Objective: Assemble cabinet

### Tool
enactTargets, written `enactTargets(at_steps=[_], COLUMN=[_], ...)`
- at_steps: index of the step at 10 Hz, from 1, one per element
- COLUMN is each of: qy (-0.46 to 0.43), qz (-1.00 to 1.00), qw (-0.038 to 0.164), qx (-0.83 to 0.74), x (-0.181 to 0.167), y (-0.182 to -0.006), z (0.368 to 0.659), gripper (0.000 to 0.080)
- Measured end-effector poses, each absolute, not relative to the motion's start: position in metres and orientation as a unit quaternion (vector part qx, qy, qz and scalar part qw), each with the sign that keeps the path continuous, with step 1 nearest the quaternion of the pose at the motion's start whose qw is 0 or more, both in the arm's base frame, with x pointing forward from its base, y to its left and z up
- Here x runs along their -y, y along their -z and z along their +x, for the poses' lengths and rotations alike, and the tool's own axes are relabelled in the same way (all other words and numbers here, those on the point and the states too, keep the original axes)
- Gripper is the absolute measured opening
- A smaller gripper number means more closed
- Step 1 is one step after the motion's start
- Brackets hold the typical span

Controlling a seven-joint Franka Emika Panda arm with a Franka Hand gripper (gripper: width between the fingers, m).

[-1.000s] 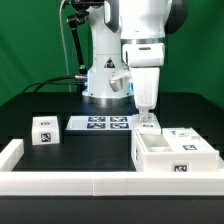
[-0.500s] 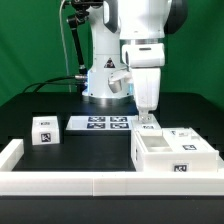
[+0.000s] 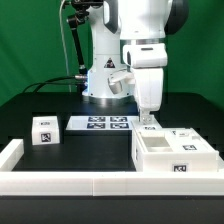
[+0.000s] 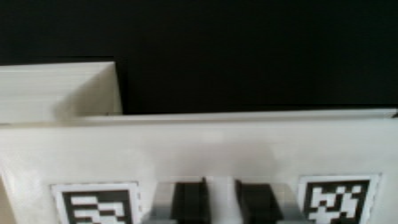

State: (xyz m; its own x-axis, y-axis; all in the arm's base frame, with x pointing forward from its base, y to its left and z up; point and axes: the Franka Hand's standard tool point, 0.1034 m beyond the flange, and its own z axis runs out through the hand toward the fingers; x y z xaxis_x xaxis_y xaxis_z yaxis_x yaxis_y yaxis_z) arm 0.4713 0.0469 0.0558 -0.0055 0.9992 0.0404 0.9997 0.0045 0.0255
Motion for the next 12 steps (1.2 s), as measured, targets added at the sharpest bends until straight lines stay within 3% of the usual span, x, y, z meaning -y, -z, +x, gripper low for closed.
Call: enactTargets(at_steps=[2,5,12], qy=[0.024,0.025,0.024], qz=[-0.706,-0.709,-0.711], qw=[0.005,0.008,0.014], qx=[0.708,0.704,0.703], x=[-0.047,-0.05,-0.055], y=[-0.056,-0.058,-0.059], z=[0.472,0.506,0.547], gripper=[0.0069,0.0069,0.0069])
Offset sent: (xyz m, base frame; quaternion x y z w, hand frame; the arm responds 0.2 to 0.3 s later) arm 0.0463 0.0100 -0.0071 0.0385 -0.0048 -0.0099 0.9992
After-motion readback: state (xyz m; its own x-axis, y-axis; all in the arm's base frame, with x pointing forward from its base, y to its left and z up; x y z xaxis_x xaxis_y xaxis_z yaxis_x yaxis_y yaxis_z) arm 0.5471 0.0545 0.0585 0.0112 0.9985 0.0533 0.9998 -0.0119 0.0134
